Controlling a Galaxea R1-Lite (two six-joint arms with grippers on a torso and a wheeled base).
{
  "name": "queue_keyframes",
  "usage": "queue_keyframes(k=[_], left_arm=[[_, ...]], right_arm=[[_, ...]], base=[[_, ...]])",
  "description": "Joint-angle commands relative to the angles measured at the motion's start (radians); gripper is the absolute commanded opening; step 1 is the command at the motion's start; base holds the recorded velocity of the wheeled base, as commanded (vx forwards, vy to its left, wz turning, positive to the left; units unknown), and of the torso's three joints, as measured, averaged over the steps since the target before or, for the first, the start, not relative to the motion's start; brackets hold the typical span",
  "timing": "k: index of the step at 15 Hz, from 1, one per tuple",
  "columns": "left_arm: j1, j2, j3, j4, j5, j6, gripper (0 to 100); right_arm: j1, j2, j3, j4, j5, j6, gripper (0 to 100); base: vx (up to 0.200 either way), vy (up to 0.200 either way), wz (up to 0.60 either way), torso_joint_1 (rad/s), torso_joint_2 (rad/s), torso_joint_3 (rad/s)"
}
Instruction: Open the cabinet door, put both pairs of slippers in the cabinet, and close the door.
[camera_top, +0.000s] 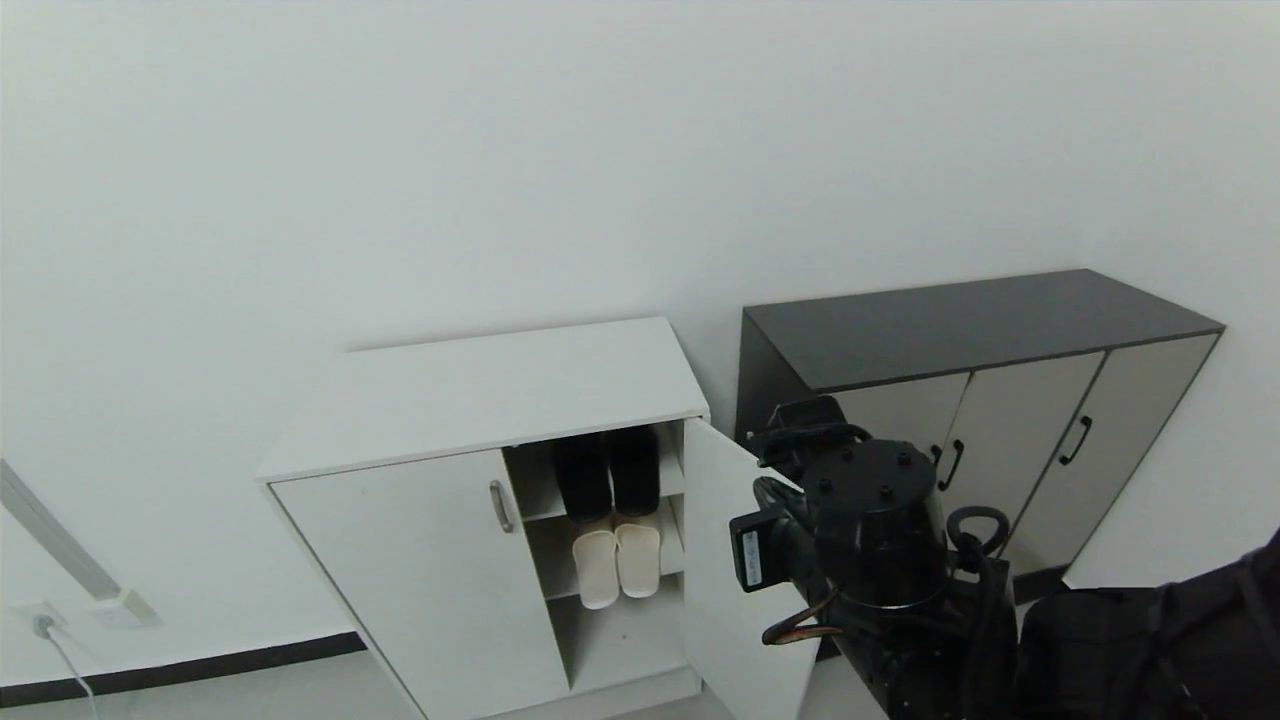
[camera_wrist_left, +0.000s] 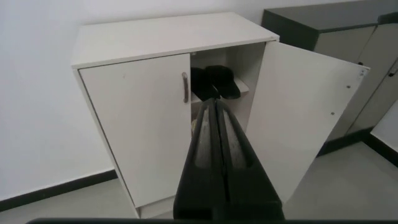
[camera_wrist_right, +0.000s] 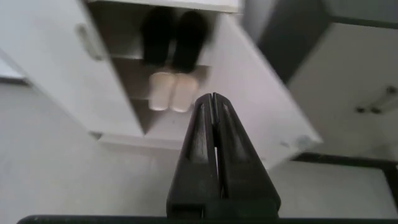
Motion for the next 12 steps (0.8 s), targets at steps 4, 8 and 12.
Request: queue_keyframes(k=[4, 8, 12], left_arm=[[-0.001, 0.001, 0.0, 0.0, 0.0, -0.001, 0], [-0.001, 0.001, 0.0, 0.0, 0.0, -0.001, 0], [-0.001, 0.001, 0.0, 0.0, 0.0, 0.0, 0]], right_arm=[[-0.01, 0.037, 0.028, -0.066, 0.001, -0.026, 0], [-0.017, 0.049, 0.026, -0.077, -0.001, -0.027, 0], [-0.018, 0.051, 0.028, -0.077, 0.001, -0.026, 0]], base=[[0.0, 0.0, 0.0, 0.0, 0.0, 0.0], [-0.05, 0.0, 0.0, 0.001, 0.0, 0.002], [-0.2, 0.0, 0.0, 0.004, 0.0, -0.003]])
